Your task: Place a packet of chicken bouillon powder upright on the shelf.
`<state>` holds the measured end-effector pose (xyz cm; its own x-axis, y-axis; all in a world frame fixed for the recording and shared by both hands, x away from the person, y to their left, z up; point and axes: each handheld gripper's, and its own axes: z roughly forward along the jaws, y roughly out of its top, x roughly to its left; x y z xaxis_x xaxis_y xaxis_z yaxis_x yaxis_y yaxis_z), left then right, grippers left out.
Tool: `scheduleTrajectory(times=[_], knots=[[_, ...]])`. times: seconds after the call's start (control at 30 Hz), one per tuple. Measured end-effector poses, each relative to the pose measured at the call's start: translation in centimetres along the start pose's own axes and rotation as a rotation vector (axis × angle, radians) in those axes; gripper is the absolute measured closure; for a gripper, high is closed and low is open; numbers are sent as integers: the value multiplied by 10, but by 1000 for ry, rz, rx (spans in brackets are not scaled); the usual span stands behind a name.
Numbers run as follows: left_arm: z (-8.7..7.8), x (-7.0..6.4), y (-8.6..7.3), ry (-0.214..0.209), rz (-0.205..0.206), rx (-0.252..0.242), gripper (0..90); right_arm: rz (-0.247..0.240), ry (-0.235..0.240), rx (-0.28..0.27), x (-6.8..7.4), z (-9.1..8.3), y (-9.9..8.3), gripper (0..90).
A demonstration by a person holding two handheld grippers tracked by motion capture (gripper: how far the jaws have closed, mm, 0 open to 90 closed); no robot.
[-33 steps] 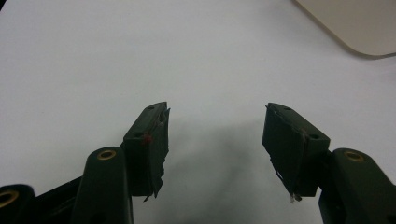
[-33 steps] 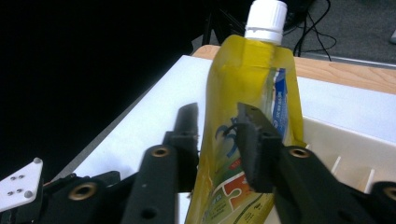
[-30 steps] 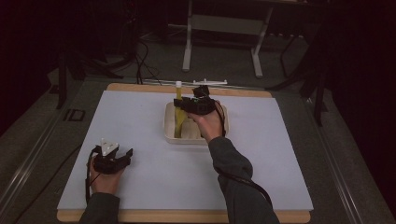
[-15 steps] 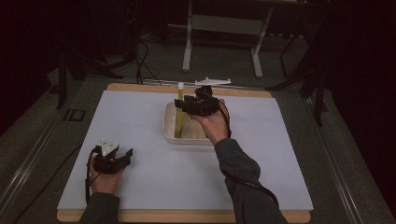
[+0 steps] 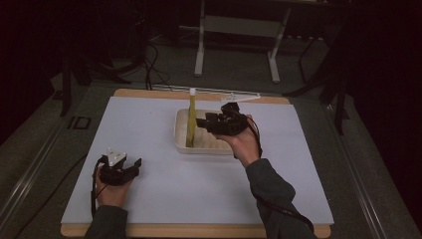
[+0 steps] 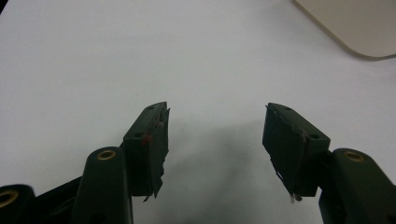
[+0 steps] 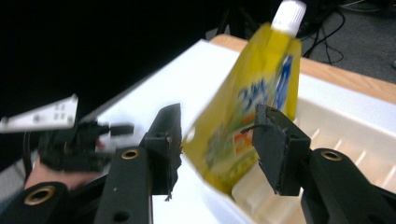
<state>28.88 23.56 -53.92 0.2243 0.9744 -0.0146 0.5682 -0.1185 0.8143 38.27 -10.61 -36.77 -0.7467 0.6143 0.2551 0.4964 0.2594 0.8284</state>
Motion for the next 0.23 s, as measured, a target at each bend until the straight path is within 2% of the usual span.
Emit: scheduleTrajectory(times=[0.07,0.13,0.17,0.2,0.23], knots=[[0,0,0,0,-1,0,405,-8,1,7,0,-2,-3,518],[0,0,0,3,-2,4,399,-25,10,50,-1,-8,-17,510],[0,0,0,3,-2,4,397,-25,10,50,-1,-8,-17,510],[0,0,0,6,-7,6,397,-21,8,76,-5,-13,-29,505],[0,0,0,6,-7,6,395,-21,8,76,-5,-13,-29,505]])
